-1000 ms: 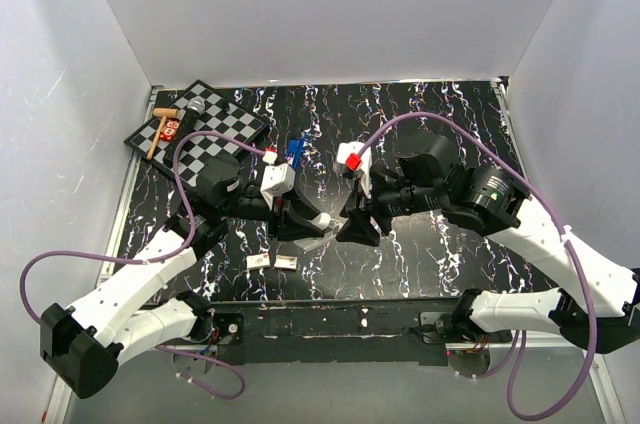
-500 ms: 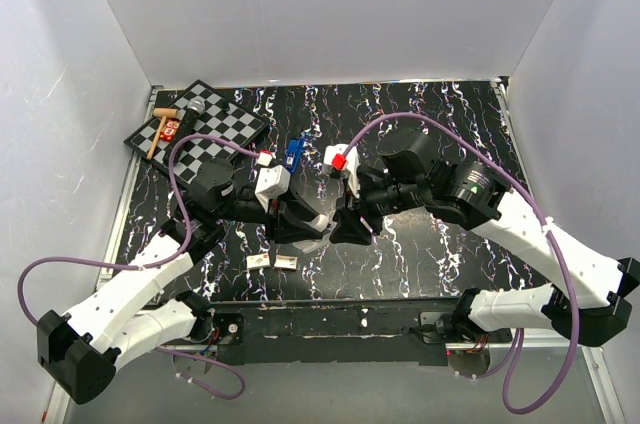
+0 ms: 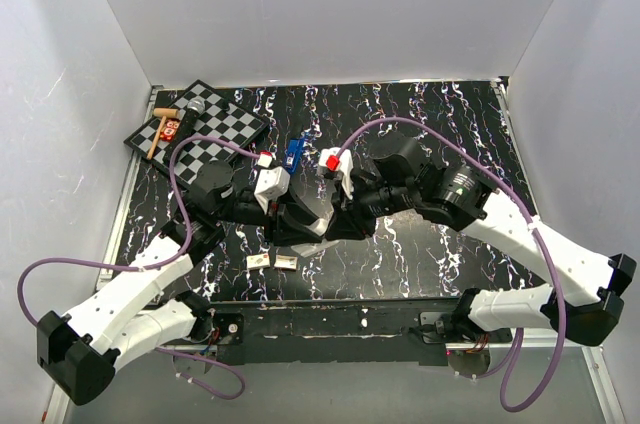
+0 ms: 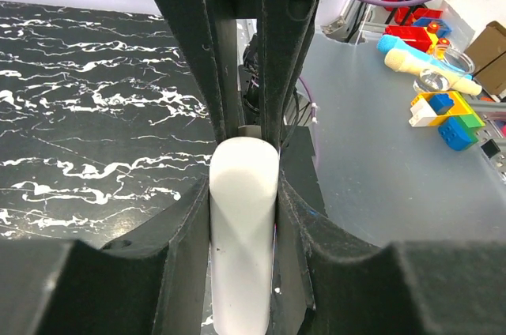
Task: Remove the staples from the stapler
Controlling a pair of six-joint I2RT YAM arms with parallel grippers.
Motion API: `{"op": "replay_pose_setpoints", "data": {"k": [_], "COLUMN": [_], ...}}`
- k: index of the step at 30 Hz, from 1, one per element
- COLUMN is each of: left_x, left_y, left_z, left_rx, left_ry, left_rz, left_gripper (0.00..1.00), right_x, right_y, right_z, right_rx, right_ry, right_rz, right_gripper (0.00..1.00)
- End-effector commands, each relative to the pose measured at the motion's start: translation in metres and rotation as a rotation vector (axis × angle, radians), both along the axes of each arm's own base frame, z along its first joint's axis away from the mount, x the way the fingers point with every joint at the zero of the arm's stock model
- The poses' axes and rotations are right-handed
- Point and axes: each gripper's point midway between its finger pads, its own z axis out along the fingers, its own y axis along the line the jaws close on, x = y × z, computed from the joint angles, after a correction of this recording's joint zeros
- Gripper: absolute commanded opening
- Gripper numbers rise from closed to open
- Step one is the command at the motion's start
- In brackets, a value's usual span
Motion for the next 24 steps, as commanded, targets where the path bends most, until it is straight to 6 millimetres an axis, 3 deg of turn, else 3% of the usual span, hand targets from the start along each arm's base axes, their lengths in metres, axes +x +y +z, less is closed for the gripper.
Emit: {"op": "replay_pose_setpoints", "data": {"k": [1, 6, 15, 20, 24], "left_x": [-0.002, 0.002, 0.010, 0.012, 0.014], "left_y": [0.002, 0.005, 0.011, 0.009, 0.005], "left_z": [0.021, 0.031, 0.054, 0.058, 0.055], "left_rx": [-0.062, -0.101, -0.176, -0.176, -0.160], "left_ry": [-0.067, -0.093, -0.095, -0.075, -0.052], "left_rz": [0.019, 0.078, 0.190, 0.184, 0.171], "left_gripper": [0.00, 0.00, 0.00, 0.00, 0.00], "right_x": [-0.009, -0.019, -0.031, -0.028, -0.021], "right_y": [-0.004, -0.016, -0.024, -0.022, -0.020], "right_z": [-0.007, -0.031, -0.053, -0.043, -0.029], "right_rx": [0.015, -0.010, 0.006, 0.028, 0.045], "right_ry": [0.023, 0.081, 0.139, 0.127, 0.097], "right_rz": [0.014, -0.004, -0.025, -0.033, -0.055], "right_gripper": [0.12, 0.02, 0.01, 0.04, 0.13]}}
